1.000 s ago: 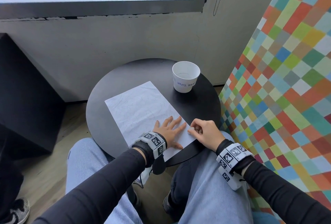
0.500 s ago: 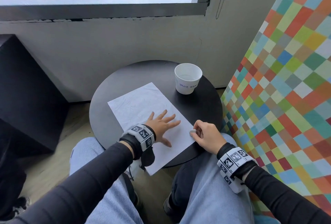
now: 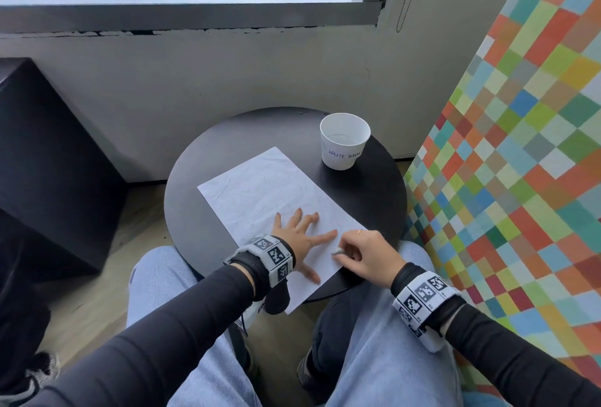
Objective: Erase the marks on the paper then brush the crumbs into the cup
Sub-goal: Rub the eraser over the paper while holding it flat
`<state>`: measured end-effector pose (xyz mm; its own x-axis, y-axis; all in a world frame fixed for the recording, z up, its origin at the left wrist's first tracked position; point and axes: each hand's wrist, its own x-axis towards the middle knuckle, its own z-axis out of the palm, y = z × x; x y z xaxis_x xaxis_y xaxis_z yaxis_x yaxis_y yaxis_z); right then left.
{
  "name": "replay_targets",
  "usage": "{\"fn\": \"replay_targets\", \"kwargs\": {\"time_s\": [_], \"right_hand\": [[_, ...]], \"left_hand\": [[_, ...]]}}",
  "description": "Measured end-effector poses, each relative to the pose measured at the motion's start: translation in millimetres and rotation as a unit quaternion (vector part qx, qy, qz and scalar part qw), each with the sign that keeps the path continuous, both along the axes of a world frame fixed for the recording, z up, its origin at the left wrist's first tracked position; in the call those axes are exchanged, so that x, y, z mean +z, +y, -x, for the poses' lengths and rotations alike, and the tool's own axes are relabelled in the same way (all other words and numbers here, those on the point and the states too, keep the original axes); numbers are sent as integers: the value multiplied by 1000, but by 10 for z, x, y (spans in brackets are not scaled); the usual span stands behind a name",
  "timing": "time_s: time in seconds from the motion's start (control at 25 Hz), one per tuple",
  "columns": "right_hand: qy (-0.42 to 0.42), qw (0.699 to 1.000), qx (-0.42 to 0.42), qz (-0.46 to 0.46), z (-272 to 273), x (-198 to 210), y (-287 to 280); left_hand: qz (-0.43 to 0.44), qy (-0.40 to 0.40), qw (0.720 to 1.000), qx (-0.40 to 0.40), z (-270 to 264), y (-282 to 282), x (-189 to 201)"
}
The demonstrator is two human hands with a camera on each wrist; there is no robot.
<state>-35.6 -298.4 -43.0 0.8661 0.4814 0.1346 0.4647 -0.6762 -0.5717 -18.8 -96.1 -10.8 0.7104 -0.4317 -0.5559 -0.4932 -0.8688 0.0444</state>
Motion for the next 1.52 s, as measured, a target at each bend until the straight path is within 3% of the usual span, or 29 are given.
{"fn": "replay_targets", "kwargs": {"time_s": [0.12,0.32,0.48,0.52,0.64,0.68,0.84,0.88,1.0,1.08,1.2,1.36,1.52], "right_hand": [[-31,991,-133,18,-125,6,-88],[26,999,30,-18,64,13,30],[-25,989,-145,2,-168,13,-119],[-23,990,-136,-1,-154,19,-117],[24,999,12,-19,45,24,18],[30,999,19,-19,50,11,25],[-14,989,-147,5,-159,12,-96],[-9,992,-127,0,-135,15,-75],[40,998,39,-21,97,19,113],[33,999,21,-10,51,-4,84],[0,994,-105,0,-84,31,-4],[45,997,54,-14,126,20,162],[0,995,-97,-3,-75,39,32]], "left_hand": [[-5,0,1000,6,-4,-33,2],[-13,-7,1000,11,-11,-51,-23],[-18,-11,1000,14,2,-71,-10],[-21,-15,1000,13,3,-73,-13],[-30,-32,999,4,1,-92,-28],[-34,-34,999,2,2,-94,-27],[-36,-26,999,3,4,-110,-9],[-33,-25,999,3,6,-107,-11],[-22,-34,999,2,6,-90,-32],[-21,-38,999,0,10,-92,-39],[-25,-40,999,-2,20,-91,-30],[-25,-45,999,-5,18,-90,-32],[-20,-43,999,1,23,-77,-37]]}}
